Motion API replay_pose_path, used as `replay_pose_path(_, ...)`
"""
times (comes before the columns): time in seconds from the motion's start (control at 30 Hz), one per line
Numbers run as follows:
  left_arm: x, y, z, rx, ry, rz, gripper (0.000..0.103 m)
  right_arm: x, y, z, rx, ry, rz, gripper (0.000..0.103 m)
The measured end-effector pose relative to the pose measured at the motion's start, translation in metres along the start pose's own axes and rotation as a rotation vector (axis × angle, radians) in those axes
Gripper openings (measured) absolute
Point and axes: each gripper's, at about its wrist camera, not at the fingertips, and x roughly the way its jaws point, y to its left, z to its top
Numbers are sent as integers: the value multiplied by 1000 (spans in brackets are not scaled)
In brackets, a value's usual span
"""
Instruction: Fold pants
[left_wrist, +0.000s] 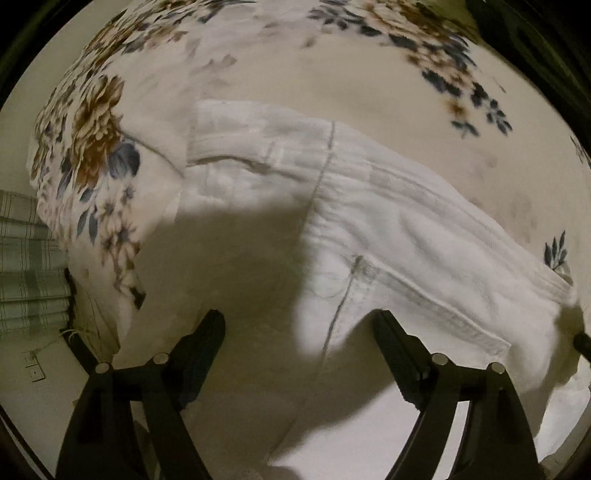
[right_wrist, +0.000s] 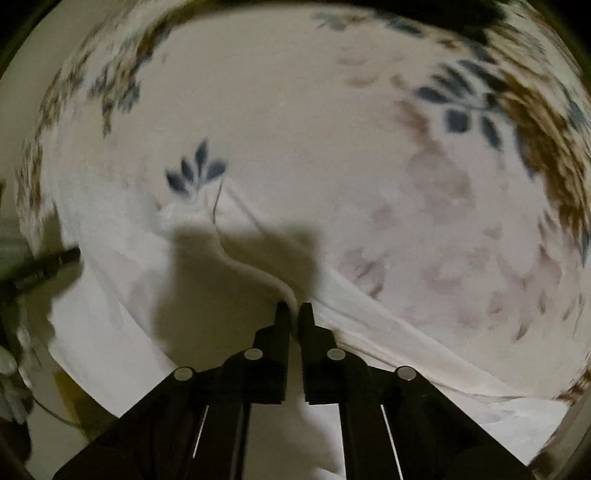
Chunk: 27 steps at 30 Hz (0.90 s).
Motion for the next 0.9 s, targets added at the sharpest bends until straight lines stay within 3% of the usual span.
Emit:
replay_pose_path(0.13,0,2,2,28,-7,12,83,-20,-37,-4,136,-69,27,4)
replay_pose_path(0.3,-2,8,3,23,18,15,83,3,-68,-1,242,2,24,4)
replay_pose_path(0.37,-13,3,5,19,17,-6,83,-4,-82,1,285,19,48,16)
replay_pose_path(0.43,-21,-2,1,31,6,-14,83,-24,-94,-2,317,-20,56,30)
replay_pose_path(0.47,-25,-4,-1,43,4,-22,83,-34,-97,-5,325,-46,65,31)
replay_pose_path(0.53,-29,-13,-5,72,6,-32,83,-47,-90,-9,329,-58,155,31)
replay_pose_path(0.6,-29,-25,-7,103,9,-34,83,-32,-80,-9,325,34,284,31)
replay_pose_path(0.7,-23,-47,-10,170,25,-15,83,0,-70,-3,314,82,312,31)
replay_pose_path(0.77,-27,-59,-11,219,15,0,83,18,-72,3,337,45,256,31)
replay_pose_path(0.83,-36,-69,-15,265,-13,8,83,9,-104,-12,447,10,335,31)
replay_pose_path(0.9,-44,-86,-22,313,-28,9,83,-18,-140,-42,544,-81,402,36)
